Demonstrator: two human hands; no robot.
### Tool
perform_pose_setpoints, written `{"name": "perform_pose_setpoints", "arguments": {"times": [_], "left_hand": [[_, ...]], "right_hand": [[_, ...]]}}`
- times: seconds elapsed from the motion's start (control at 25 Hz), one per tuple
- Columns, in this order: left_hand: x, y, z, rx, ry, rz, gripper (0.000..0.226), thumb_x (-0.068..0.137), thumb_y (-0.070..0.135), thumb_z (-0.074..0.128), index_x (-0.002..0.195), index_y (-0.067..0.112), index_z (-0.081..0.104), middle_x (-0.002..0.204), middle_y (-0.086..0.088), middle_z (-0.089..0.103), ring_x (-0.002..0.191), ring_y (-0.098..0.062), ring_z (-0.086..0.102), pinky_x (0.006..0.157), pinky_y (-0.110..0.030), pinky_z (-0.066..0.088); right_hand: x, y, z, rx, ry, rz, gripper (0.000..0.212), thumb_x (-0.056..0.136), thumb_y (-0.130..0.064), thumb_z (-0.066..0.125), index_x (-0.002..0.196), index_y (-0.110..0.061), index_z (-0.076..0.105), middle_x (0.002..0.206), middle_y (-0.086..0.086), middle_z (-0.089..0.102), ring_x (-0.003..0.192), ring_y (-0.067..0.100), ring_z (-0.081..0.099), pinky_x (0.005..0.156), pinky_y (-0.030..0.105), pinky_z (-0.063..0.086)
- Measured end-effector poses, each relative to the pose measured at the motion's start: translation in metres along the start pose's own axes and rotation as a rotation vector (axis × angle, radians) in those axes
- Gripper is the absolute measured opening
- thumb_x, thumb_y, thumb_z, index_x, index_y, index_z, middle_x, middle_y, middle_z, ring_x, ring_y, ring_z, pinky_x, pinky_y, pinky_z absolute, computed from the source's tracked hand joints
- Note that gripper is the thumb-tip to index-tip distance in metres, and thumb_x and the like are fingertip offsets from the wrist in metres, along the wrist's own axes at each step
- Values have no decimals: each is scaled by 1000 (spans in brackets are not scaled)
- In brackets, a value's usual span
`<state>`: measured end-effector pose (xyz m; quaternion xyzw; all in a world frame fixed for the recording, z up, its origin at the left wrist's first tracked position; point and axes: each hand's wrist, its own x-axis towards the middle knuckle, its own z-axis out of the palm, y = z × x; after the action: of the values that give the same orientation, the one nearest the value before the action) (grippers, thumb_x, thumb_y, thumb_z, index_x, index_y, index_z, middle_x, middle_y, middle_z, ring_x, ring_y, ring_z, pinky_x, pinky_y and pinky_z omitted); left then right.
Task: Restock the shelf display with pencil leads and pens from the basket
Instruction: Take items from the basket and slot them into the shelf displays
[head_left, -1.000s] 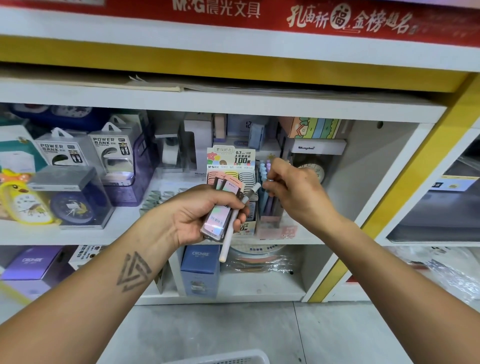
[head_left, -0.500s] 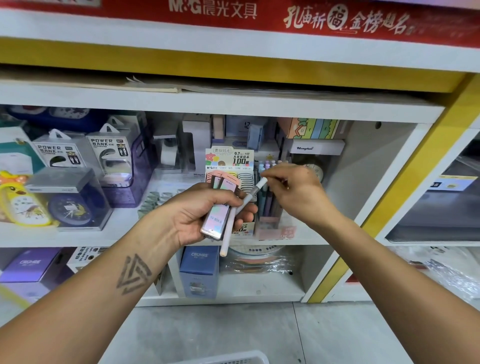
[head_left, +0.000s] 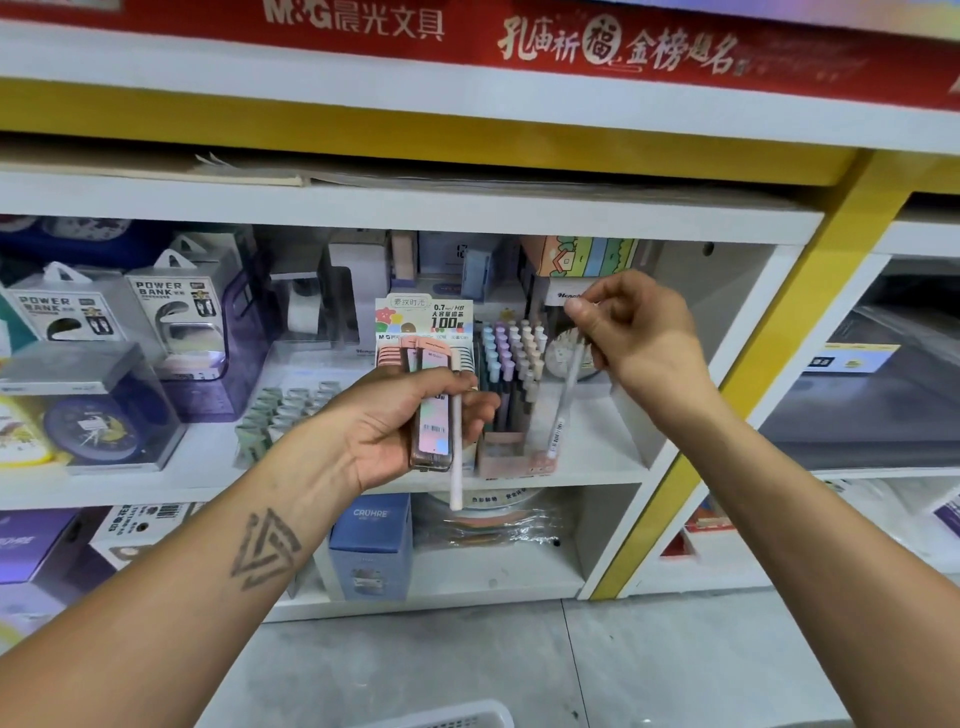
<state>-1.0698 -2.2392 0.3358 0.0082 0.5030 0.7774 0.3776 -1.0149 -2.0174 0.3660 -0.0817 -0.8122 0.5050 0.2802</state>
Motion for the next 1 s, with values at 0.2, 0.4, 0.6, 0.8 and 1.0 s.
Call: {"name": "perform_pose_setpoints", "arguments": {"times": [0.2, 0.4, 0.6, 0.8, 1.0], "left_hand": [[5, -6, 8, 31, 14, -27, 25, 84, -7, 63, 108, -7, 67, 78, -19, 70, 65, -26, 70, 59, -34, 60], [6, -10, 17, 76, 2, -8, 21, 79, -10, 66, 99, -5, 69, 77, -20, 72, 70, -30, 73, 57, -35, 61], [7, -12, 18, 88, -19, 0, 20, 74, -11, 68, 92, -2, 70, 80, -21, 73, 73, -32, 74, 55, -35, 60], [9, -12, 16, 76, -3, 7, 20, 76, -13, 67, 93, -3, 68, 79, -21, 73, 73, -33, 74, 56, -36, 60], [7, -13, 15, 87, -21, -10, 28, 65, -10, 71, 92, -5, 67, 80, -25, 72, 76, -36, 74, 55, -35, 60]], "right_hand": [[-11, 11, -9, -238, -8, -214, 12, 97, -16, 64, 107, -13, 70, 78, 3, 70, 63, 11, 65, 69, 30, 59], [-7, 14, -8, -160, 110, -246, 12, 96, -20, 65, 106, -17, 58, 79, 2, 69, 66, 13, 67, 66, 35, 59], [-8, 33, -2, -340, -16, -271, 8, 98, -18, 60, 96, -15, 52, 78, 6, 69, 74, 21, 69, 68, 48, 57], [-11, 47, 8, -414, -102, -298, 14, 98, -12, 56, 87, -15, 47, 80, 8, 64, 77, 13, 65, 70, 44, 55], [-8, 51, 13, -473, -128, -307, 8, 97, -16, 59, 90, -17, 55, 81, 6, 66, 76, 26, 65, 68, 48, 56]]}}
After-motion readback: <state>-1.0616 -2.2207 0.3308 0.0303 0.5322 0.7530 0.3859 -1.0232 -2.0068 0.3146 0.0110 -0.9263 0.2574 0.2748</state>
